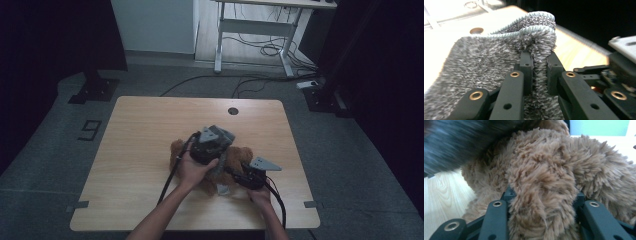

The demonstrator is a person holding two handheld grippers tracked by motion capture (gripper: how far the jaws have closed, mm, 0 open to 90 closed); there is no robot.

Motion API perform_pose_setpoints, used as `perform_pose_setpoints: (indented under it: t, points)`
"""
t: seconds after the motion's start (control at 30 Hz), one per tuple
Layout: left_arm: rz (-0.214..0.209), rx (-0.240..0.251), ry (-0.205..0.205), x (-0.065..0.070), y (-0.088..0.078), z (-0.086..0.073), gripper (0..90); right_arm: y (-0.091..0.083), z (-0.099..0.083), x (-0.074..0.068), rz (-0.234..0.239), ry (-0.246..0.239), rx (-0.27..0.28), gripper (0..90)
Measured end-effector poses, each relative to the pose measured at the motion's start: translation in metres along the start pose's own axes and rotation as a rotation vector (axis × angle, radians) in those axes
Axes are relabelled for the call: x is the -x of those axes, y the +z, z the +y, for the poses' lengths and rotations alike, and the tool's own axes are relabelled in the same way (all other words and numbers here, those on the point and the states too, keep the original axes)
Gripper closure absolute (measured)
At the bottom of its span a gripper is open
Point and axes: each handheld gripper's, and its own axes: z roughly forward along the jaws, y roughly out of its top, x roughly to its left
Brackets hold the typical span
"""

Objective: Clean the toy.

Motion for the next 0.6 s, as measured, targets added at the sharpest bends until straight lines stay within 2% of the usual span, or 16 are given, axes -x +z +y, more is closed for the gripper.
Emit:
perform_pose_setpoints:
  t: [0.03, 0.07, 0.1, 0.13, 0.2, 0.3, 0.47, 0.5, 0.53, 0.6]
  points:
    - [0.0, 0.0, 0.0, 0.0, 0.0, 0.0, 78.1, 0.0, 0.0, 0.0, 0.0, 0.0, 0.0, 57.0]
    - [-0.001, -0.05, -0.003, 0.006, 0.02, -0.005, 78.0, -0.001, -0.001, -0.002, -0.003, -0.007, -0.009, 56.8]
    - [0.005, -0.056, 0.004, 0.009, 0.026, -0.01, 78.0, -0.002, -0.001, -0.002, -0.007, -0.01, -0.016, 56.6]
    - [0.018, -0.048, 0.016, 0.011, 0.029, -0.014, 78.1, -0.002, -0.001, -0.002, -0.014, -0.008, -0.029, 56.3]
    - [0.015, -0.034, 0.016, 0.011, 0.027, -0.018, 78.8, -0.003, -0.004, 0.0, -0.011, 0.009, -0.037, 56.2]
    - [0.021, -0.033, 0.023, 0.008, 0.015, -0.021, 79.7, -0.004, -0.004, -0.002, -0.007, 0.009, -0.044, 56.2]
    - [0.127, -0.051, 0.081, -0.007, -0.016, -0.033, 80.2, -0.006, -0.004, -0.004, -0.013, 0.033, -0.049, 56.1]
    - [0.127, -0.051, 0.081, -0.007, -0.016, -0.033, 80.4, -0.006, -0.004, -0.003, -0.011, 0.034, -0.047, 56.1]
    - [0.154, -0.046, 0.088, -0.016, -0.031, -0.04, 80.5, -0.006, -0.004, -0.003, -0.008, 0.038, -0.048, 56.0]
    - [0.16, -0.031, 0.052, -0.031, -0.048, -0.047, 80.7, -0.006, -0.005, -0.002, -0.005, 0.048, -0.045, 56.0]
